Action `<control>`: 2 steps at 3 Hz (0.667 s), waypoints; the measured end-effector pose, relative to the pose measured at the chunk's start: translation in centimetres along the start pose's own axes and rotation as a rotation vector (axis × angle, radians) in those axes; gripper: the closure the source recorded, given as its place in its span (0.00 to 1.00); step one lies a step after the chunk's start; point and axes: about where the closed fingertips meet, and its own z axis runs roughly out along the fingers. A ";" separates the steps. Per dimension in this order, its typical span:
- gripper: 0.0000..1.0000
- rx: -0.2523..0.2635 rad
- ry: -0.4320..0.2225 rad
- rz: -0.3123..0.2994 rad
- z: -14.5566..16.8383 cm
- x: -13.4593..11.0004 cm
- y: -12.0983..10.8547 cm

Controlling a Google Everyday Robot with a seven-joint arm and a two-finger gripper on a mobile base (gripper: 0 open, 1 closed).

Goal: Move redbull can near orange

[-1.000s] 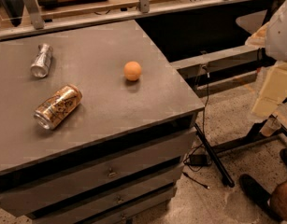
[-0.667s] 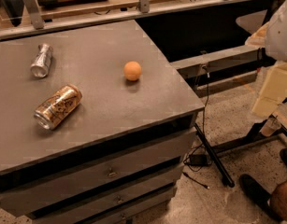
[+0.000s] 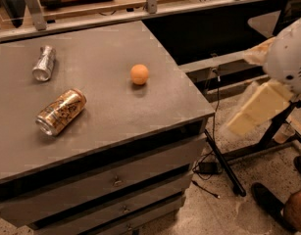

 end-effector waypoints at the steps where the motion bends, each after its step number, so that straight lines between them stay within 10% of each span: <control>1: 0.00 0.001 -0.174 -0.004 1.5 -3.1 2.0; 2: 0.00 -0.064 -0.322 -0.018 4.0 -6.4 4.8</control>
Offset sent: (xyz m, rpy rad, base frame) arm -0.0291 0.1736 0.0145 0.6759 -0.0810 0.2040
